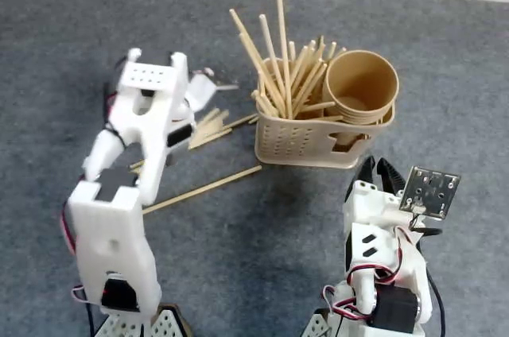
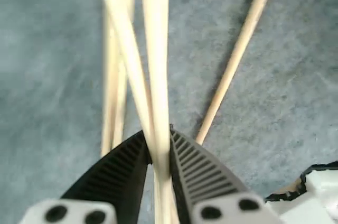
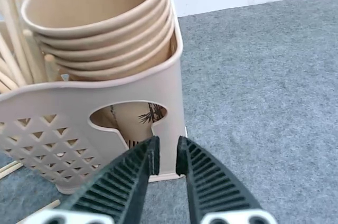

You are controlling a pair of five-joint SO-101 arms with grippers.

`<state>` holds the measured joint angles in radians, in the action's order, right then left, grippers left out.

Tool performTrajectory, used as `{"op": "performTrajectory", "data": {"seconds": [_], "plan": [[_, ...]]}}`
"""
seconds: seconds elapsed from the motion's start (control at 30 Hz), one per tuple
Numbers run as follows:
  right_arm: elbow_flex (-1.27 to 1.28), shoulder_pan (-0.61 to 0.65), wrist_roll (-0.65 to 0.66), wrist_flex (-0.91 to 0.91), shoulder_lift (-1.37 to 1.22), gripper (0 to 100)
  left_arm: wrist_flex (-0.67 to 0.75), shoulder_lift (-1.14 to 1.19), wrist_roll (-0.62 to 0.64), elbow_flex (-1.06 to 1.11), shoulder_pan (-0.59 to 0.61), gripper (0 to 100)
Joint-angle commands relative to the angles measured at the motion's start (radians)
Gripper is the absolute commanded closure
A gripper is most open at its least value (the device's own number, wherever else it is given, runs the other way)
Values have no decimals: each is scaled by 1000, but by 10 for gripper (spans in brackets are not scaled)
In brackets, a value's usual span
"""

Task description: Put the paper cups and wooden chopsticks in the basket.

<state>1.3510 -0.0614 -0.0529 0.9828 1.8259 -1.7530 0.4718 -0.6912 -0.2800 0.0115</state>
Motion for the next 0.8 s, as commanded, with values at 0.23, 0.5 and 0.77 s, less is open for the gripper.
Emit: {"op": "performTrajectory", "data": {"seconds": [0.23, 0.5, 0.77], "plan": [[-8, 8, -2, -4, 2, 929, -2, -282, 118, -5, 41, 995], [-8, 8, -2, -4, 2, 929, 84, -386, 265, -8, -5, 995], [-8, 5, -2, -4, 2, 929, 230, -460, 416, -12, -30, 995]]}}
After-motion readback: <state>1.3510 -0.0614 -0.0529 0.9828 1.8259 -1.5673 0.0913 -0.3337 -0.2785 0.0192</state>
